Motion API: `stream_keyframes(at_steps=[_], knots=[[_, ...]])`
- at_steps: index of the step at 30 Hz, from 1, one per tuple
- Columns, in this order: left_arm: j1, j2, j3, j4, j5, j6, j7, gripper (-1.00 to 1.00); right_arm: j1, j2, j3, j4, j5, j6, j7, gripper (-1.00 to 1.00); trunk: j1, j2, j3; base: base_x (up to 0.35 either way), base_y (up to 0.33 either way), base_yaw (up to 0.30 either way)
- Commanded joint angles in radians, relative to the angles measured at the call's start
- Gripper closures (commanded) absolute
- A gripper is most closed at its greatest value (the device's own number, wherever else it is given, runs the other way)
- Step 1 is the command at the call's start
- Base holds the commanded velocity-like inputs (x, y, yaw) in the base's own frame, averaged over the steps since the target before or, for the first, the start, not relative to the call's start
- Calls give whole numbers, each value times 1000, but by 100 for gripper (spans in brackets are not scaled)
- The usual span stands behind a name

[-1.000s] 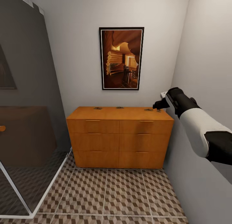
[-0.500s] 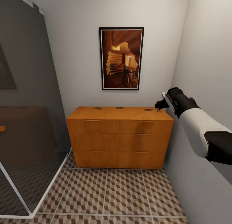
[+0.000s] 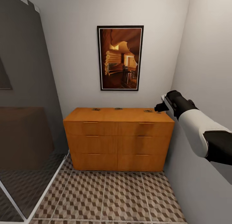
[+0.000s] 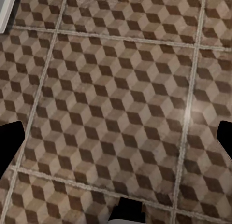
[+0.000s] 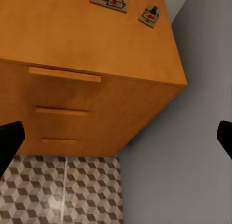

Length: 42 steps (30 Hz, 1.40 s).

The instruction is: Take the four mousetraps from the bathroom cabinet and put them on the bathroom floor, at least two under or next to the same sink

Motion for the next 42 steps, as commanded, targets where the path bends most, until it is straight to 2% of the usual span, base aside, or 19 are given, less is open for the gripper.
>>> stream_keyframes(at_steps=[1, 6, 10, 33, 42], knots=[[-1, -1, 3, 1, 1, -4, 1, -100, -1, -1, 8, 4, 7, -3, 8, -100, 0, -1, -1, 219, -7, 0], [-1, -1, 3, 1, 1, -4, 1, -100, -1, 1, 8, 50, 7, -63, 7, -100, 0, -1, -1, 228, -3, 0], [-1, -1, 3, 1, 1, -4, 1, -100, -1, 1, 8, 79, 7, -83, 6, -100, 0, -1, -1, 235, -1, 0], [-1, -1, 3, 2, 1, -4, 0, -100, 5, 0, 8, 103, 5, -133, 6, -100, 0, -1, -1, 233, 0, 0], [-1, -1, 0, 4, 1, -4, 0, -100, 5, 7, 8, 103, 3, -136, 6, -100, 0, -1, -1, 68, 0, 0]])
